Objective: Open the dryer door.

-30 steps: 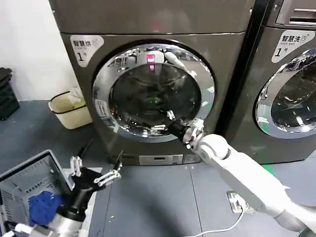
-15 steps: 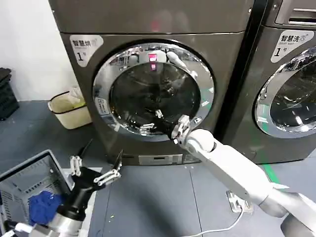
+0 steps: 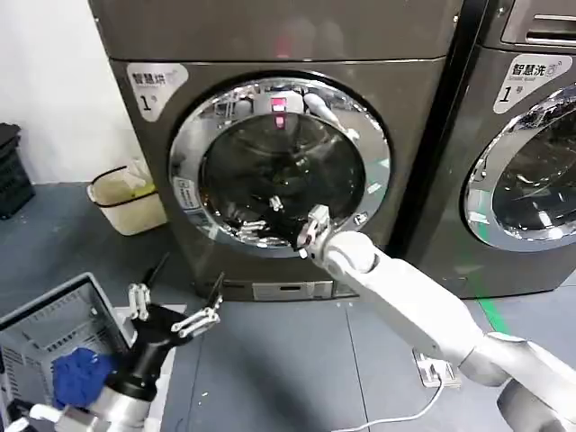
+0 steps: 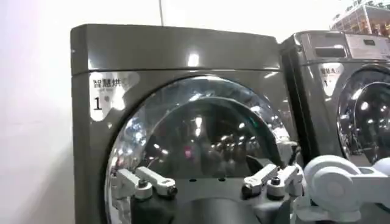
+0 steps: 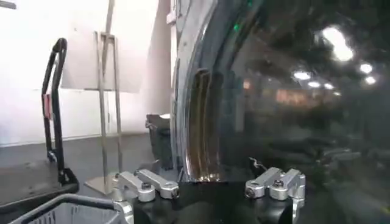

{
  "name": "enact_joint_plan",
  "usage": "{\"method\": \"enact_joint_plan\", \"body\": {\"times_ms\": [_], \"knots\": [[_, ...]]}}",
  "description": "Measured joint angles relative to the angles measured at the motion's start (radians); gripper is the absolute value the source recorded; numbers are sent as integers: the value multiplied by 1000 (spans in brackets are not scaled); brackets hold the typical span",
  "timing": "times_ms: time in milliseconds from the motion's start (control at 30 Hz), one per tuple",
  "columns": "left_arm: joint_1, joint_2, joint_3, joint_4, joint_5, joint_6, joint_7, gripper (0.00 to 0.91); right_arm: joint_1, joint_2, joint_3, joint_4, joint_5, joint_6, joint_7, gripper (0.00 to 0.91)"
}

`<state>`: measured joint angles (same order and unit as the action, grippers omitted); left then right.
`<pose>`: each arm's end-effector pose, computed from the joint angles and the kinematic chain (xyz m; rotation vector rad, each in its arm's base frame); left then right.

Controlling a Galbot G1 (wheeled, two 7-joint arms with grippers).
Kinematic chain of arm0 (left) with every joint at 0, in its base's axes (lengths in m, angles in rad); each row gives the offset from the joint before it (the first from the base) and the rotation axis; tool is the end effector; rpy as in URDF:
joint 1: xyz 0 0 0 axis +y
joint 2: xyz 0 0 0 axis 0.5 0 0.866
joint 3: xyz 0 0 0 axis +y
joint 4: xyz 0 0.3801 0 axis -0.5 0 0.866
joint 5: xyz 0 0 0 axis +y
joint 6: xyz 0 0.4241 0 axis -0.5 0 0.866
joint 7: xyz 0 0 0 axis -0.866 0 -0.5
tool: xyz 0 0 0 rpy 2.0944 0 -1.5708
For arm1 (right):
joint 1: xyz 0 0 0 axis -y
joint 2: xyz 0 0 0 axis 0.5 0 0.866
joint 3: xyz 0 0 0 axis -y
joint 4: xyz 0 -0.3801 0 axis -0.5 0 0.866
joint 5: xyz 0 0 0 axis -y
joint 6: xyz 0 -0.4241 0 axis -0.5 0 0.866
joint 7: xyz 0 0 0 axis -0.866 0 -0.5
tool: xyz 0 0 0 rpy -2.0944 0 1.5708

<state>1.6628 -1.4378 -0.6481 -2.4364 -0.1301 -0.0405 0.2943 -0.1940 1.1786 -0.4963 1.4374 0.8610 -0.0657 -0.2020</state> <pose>0.1926 0.0414 -0.2001 0.4404 2.8178 0.1377 0.5517 0.1641 -0.1895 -1.5175 2.7053 -0.0277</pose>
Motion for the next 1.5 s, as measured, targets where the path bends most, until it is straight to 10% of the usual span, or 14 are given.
{"method": "enact_joint_plan", "body": {"times_ms": [1500], "knots": [[-6, -3, -3, -4, -5, 1, 0, 907, 123, 194, -95, -231, -7, 5, -116, 907]]}}
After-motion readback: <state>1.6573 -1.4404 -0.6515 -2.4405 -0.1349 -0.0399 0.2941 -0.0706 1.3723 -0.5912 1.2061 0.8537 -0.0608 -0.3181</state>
